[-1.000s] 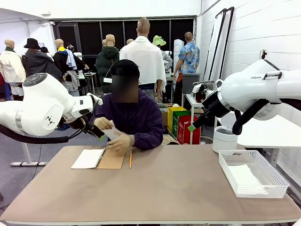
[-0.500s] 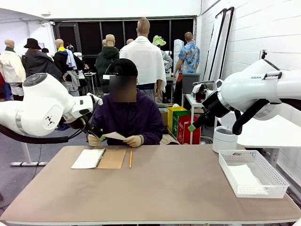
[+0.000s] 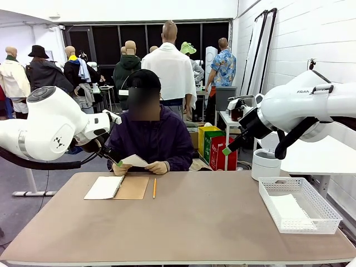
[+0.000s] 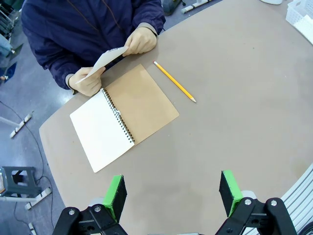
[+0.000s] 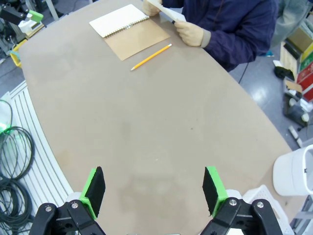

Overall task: Sort the paper based on its condition.
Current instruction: If a person hands you a paper, place it in the Organizing basket , and if it's crumpled, put it in the Trash can.

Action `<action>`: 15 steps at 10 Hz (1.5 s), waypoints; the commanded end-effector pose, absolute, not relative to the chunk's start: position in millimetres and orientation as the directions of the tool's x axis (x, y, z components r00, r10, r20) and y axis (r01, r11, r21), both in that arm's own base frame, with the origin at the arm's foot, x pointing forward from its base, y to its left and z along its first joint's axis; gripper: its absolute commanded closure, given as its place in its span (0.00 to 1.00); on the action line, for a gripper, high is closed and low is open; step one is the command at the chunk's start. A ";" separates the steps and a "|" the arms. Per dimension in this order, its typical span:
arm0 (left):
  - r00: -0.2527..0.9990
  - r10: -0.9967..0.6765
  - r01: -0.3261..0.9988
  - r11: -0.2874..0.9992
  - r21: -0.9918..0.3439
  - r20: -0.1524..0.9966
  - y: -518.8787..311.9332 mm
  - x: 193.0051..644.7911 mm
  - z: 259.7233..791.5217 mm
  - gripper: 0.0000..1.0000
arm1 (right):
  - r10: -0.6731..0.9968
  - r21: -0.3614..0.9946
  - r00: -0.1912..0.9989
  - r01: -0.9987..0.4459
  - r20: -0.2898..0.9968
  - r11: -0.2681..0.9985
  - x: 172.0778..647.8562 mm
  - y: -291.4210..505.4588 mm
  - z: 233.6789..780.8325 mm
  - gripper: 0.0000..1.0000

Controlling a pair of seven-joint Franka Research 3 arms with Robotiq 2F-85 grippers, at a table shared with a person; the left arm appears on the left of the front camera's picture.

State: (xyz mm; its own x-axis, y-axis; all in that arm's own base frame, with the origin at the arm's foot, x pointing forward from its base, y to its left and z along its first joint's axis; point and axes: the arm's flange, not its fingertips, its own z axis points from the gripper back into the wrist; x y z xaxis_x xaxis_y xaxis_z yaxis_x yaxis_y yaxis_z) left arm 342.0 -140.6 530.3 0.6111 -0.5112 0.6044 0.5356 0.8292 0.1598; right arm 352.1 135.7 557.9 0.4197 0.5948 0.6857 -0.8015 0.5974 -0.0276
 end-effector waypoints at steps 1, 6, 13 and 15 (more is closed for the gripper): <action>0.612 -0.511 0.535 0.830 0.160 0.603 -139.5 342.5 529.8 0.00 | 0.592 -0.026 0.423 -0.799 0.686 0.600 352.3 134.8 557.7 0.00; 0.612 -0.511 0.535 0.830 0.160 0.603 -139.5 342.5 529.8 0.00 | 0.592 -0.026 0.423 -0.799 0.686 0.600 352.3 134.8 557.7 0.00; 0.612 -0.511 0.535 0.830 0.160 0.603 -139.5 342.5 529.8 0.00 | 0.398 0.235 0.656 -0.661 0.641 0.713 367.0 144.9 558.0 0.00; 0.612 -0.511 0.535 0.830 0.160 0.603 -139.5 342.5 529.8 0.00 | 0.241 0.409 0.812 -0.496 0.532 0.766 377.8 144.0 550.6 0.00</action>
